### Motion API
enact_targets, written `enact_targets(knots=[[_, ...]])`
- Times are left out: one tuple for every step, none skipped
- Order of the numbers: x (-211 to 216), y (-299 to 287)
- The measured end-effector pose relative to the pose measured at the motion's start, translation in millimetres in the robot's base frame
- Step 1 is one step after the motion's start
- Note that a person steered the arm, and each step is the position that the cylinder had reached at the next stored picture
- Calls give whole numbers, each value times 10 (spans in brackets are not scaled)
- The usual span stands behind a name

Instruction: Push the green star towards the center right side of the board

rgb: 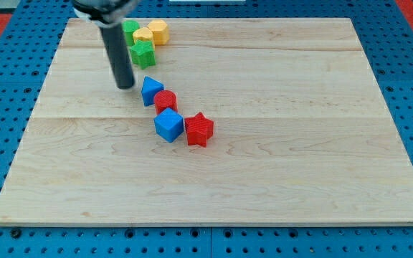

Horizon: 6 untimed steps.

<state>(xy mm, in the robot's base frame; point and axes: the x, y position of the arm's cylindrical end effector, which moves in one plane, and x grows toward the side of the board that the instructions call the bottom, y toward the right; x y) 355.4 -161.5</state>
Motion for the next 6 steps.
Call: enact_targets(knots=[[-433, -359], [-727, -183], [-563, 818], [-456, 1885], [-310, 2904], [30, 3332]])
